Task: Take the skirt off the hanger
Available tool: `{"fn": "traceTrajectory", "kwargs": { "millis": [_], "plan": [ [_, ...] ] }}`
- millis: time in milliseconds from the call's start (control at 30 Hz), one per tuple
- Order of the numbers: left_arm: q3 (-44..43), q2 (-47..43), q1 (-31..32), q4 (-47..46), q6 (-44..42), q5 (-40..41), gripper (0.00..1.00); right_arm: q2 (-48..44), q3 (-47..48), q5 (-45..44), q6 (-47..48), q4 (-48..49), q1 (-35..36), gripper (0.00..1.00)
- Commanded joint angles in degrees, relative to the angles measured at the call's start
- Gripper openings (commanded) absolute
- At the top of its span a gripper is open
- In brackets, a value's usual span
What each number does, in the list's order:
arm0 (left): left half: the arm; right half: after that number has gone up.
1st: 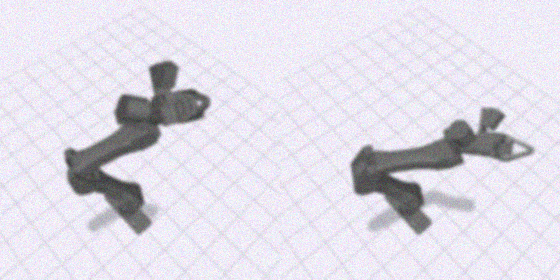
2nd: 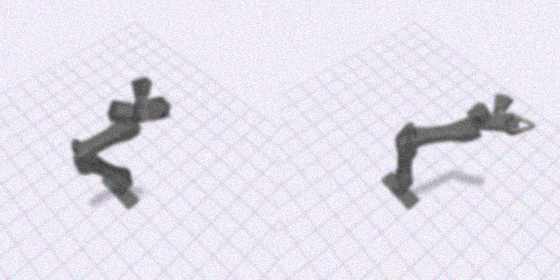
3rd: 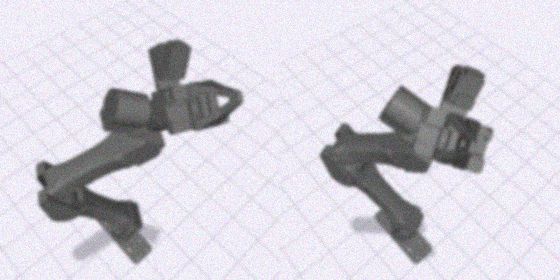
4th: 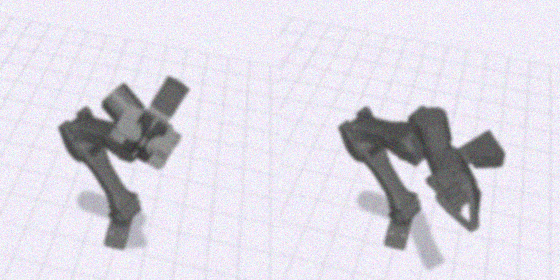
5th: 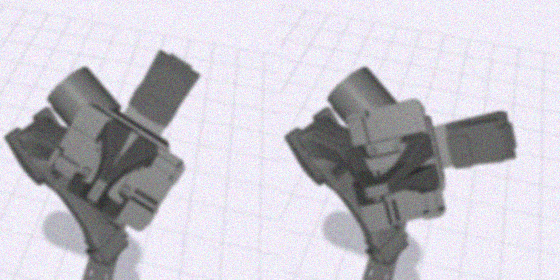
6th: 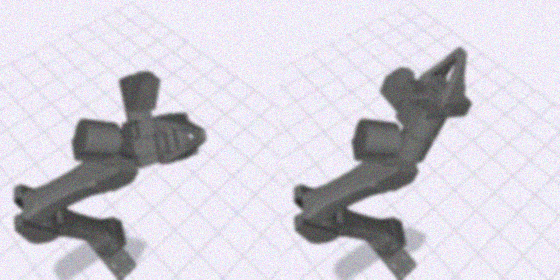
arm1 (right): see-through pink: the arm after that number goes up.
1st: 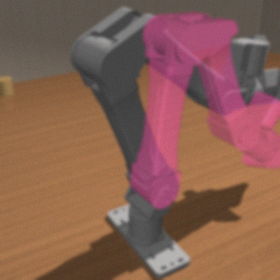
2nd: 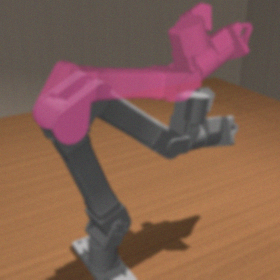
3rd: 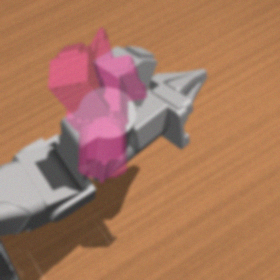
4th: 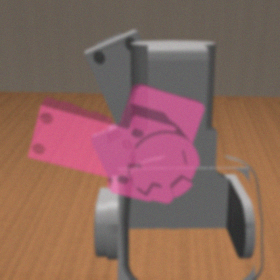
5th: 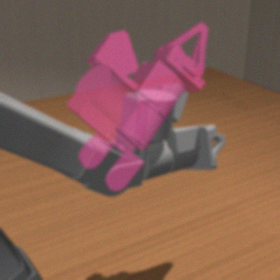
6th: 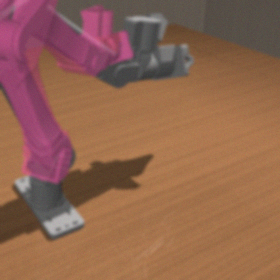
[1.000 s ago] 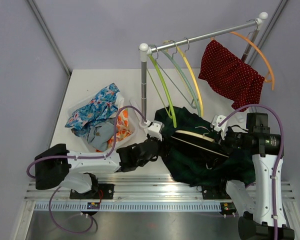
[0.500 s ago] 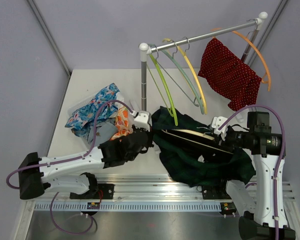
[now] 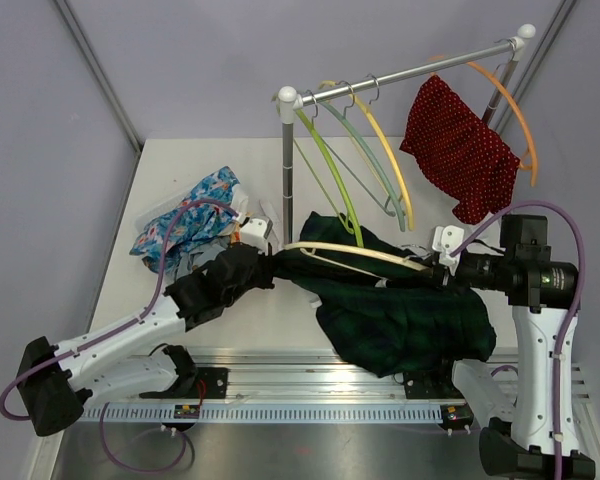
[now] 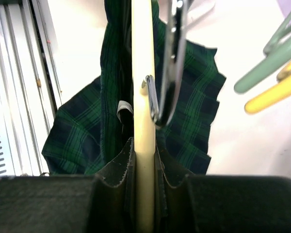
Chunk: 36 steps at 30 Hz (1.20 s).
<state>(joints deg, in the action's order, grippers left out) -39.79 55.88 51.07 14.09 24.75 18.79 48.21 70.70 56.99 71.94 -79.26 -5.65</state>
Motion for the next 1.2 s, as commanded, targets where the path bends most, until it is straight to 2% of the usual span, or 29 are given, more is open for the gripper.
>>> {"fn": "traceTrajectory", "kwargs": {
  "millis": [0,200,300,333,367,400,433,467,567,600,767,833,867,900,1000,1067,1167],
  "plan": [
    [1.9,-2.3,-3.6,3.9,-4.4,2.1,0.00,0.0,4.4,1.0,0.3,-5.1,-0.8,0.00],
    [4.0,-5.4,-3.6,-1.7,-6.4,-3.3,0.00,0.0,4.8,-0.8,-8.6,1.7,-0.8,0.00],
    [5.0,-8.3,-3.6,-4.7,-8.6,-5.7,0.01,0.1,3.8,-1.3,-9.4,2.7,-0.8,0.00],
    [5.4,-9.4,-3.6,-5.4,-9.3,-6.9,0.07,0.1,3.4,-1.2,-9.4,2.9,-0.8,0.00],
    [5.6,-10.3,-3.6,-6.7,-10.3,-7.4,0.22,0.2,3.1,-1.2,-9.4,3.5,-0.8,0.00],
    [5.6,-12.4,-3.6,-7.1,-11.2,-8.8,0.32,0.3,2.2,-1.6,-10.6,4.3,-0.8,0.00],
    [5.7,-13.6,-3.6,-7.8,-12.2,-9.7,0.38,0.2,1.6,-2.0,-11.3,5.1,-0.7,0.00],
    [5.7,-14.7,-3.6,-8.3,-14.0,-10.3,0.54,0.4,1.2,-2.4,-11.6,6.6,-0.8,0.00],
    [5.3,-19.9,-3.6,-7.9,-18.7,-12.5,0.80,1.0,-1.5,-5.1,-13.2,9.5,-0.8,0.00],
    [5.2,-21.1,-3.6,-7.5,-20.5,-14.1,0.83,1.4,-1.9,-6.2,-13.2,9.9,-0.8,0.00],
    [3.7,-26.6,-3.6,-4.3,-34.2,-21.7,0.91,5.0,-3.1,-5.9,-8.2,8.9,-0.6,0.00],
    [2.2,-25.9,-3.6,-2.7,-38.8,-28.7,0.92,6.7,-2.8,-4.9,-1.7,6.7,-0.2,0.00],
    [1.6,-24.3,-3.6,-1.3,-41.5,-31.0,0.93,7.0,-2.6,-3.1,4.5,3.4,0.0,0.00],
    [0.2,-23.1,-3.6,-0.5,-42.6,-35.3,0.93,7.0,-2.7,-2.3,7.0,2.4,0.1,0.00],
    [-2.0,-17.7,-3.5,-0.5,-43.9,-41.3,0.95,5.9,-3.8,-0.7,14.6,0.1,1.3,0.00],
    [-3.1,-14.7,-3.0,-2.2,-43.5,-42.7,0.95,5.0,-4.7,-1.5,15.4,0.6,2.8,0.00],
    [-6.2,-9.3,0.3,-3.9,-45.0,-41.5,0.95,4.6,-5.8,-4.5,13.2,1.9,8.7,0.00]
  ]
}}
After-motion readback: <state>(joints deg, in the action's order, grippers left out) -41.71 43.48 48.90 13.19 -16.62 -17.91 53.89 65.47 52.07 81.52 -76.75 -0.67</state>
